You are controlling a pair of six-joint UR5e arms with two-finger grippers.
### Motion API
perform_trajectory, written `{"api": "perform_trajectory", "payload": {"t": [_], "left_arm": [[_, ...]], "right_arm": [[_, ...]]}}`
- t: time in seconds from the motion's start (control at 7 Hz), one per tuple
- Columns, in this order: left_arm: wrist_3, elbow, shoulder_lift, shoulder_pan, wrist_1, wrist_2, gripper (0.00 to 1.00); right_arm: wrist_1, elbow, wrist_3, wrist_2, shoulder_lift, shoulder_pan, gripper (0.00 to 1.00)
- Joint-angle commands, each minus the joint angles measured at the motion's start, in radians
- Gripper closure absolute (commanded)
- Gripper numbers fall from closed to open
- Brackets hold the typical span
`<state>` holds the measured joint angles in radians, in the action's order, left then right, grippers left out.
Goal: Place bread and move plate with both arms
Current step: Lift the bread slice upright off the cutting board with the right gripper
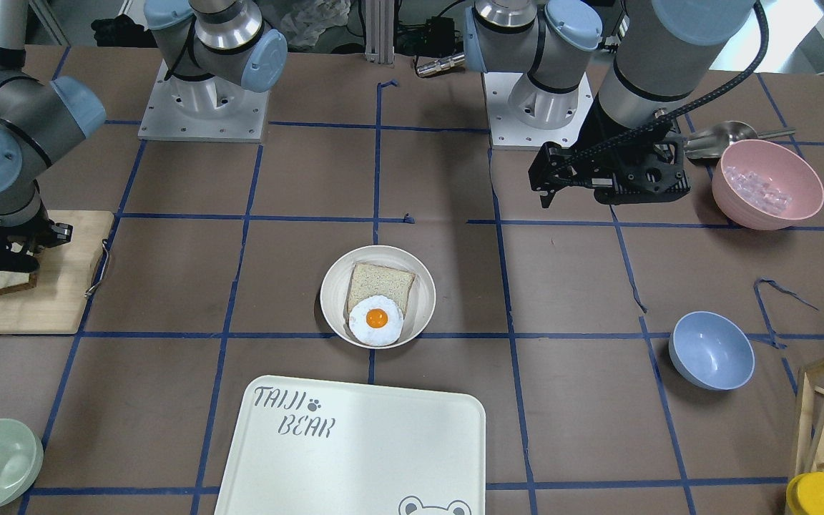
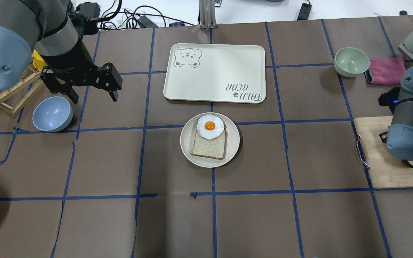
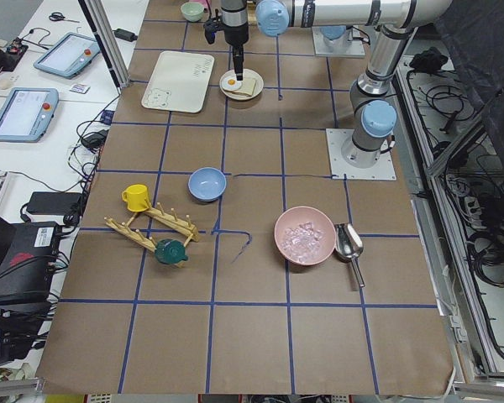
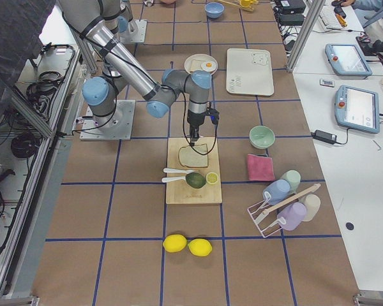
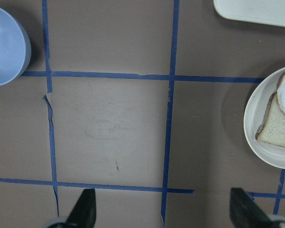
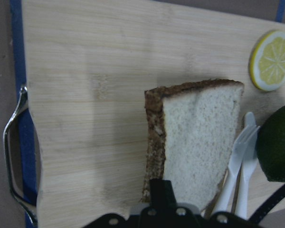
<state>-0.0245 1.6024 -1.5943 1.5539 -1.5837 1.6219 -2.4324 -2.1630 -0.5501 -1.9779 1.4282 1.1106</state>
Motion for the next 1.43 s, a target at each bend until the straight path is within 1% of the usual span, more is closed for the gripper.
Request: {"api": "perform_trajectory", "payload": {"t": [0.0,0.14,0.29,0.43,0.57,0.71,0.86,1.0,1.14,1.29], "left_arm": [[0.0,0.001,0.001,0.0,-0.001,0.001,0.0],[0.0,0.001,0.002,0.0,-0.001,0.0,0.0],[0.0,0.001,0.002,0.0,-0.001,0.003,0.0],[0.0,0.001,0.001,0.0,0.001,0.003,0.0],[0.0,0.001,0.002,0.0,-0.001,0.003,0.0],[0.001,0.001,0.004,0.0,-0.001,0.004,0.0],[0.0,0.001,0.002,0.0,-0.001,0.004,0.0],[0.0,0.001,0.001,0.0,0.001,0.006,0.0],[0.0,0.001,0.001,0.0,-0.001,0.006,0.0],[0.001,0.001,0.002,-0.002,0.001,0.006,0.0]], "right_arm": [[0.039,0.06,0.062,-0.004,0.058,0.09,1.0],[0.114,0.112,0.07,-0.006,0.07,0.097,1.0],[0.241,0.186,0.117,-0.004,0.074,0.119,1.0],[0.377,0.257,0.227,-0.006,0.075,0.192,1.0],[0.489,0.325,0.316,-0.007,0.081,0.278,1.0],[0.565,0.374,0.448,0.005,0.077,0.379,1.0],[0.616,0.414,0.566,0.019,0.068,0.485,1.0],[0.668,0.425,0.748,0.042,0.063,0.596,1.0],[0.65,0.446,0.833,0.056,0.016,0.704,1.0],[0.668,0.512,0.955,0.056,-0.039,0.759,1.0]]}}
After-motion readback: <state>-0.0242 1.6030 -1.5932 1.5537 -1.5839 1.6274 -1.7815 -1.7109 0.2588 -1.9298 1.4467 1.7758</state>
